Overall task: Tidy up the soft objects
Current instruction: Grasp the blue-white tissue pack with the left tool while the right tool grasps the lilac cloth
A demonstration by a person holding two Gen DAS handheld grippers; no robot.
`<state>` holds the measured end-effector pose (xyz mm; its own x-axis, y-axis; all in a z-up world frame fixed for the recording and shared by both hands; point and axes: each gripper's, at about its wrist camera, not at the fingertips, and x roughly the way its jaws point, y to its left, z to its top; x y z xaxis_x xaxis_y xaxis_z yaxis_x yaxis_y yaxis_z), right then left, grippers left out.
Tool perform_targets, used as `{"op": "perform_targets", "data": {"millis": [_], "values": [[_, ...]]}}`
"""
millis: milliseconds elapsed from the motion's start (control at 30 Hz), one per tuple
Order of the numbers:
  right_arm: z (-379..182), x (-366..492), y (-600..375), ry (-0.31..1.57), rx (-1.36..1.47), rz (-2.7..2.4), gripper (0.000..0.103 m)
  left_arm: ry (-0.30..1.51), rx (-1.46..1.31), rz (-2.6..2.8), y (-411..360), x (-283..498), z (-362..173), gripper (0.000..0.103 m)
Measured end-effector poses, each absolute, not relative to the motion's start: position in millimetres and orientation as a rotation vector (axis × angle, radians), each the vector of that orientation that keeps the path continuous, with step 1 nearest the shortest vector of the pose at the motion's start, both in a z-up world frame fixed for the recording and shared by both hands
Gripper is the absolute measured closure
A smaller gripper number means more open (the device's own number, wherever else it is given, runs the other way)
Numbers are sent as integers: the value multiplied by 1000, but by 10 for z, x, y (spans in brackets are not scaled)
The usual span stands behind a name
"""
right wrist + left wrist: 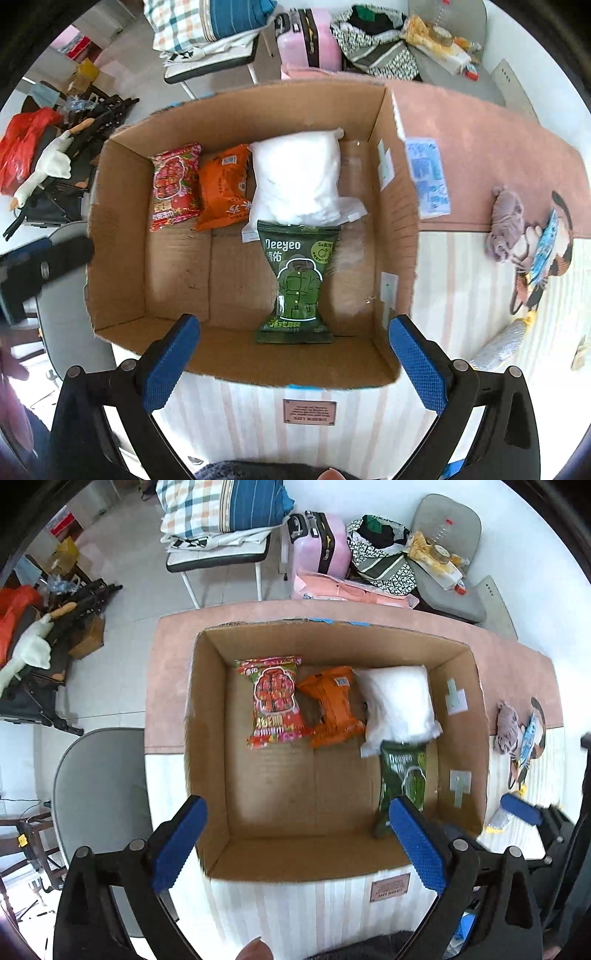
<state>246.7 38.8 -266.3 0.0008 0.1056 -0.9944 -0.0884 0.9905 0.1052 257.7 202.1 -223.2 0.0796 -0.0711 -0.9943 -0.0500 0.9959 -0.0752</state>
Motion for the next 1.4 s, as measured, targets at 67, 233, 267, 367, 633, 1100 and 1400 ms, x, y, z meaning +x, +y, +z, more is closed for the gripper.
{"op": "perform_targets", "data": {"millis": [67, 233, 267, 367, 633, 1100, 1400], "values": [[-2573, 2419, 331, 1552, 23, 160, 0, 1487, -92, -13, 1971, 2506, -2187, 2], [-2422, 2342, 210, 1540, 57, 189, 0, 1467, -101, -8, 1825, 2386, -2071, 2], [-2391, 2338, 174, 1535, 64, 194, 0, 1460, -101, -8, 1782, 2388, -2038, 2], [-2269, 2348, -27, 1498, 103, 191, 0, 1412, -73, -3, 1526, 2437, -1832, 2], [-2051, 2490, -1401, 1424, 281, 13, 0, 1376, -17, -117, 408, 3027, -1646, 2], [-3031, 2921, -3634, 1510, 495, -256, 0, 1851, 361, -134, -1534, 4336, -3732, 2], [-3526, 3055, -3972, 1574, 513, -256, 2, 2008, 443, -73, -1733, 4340, -4392, 2]]}}
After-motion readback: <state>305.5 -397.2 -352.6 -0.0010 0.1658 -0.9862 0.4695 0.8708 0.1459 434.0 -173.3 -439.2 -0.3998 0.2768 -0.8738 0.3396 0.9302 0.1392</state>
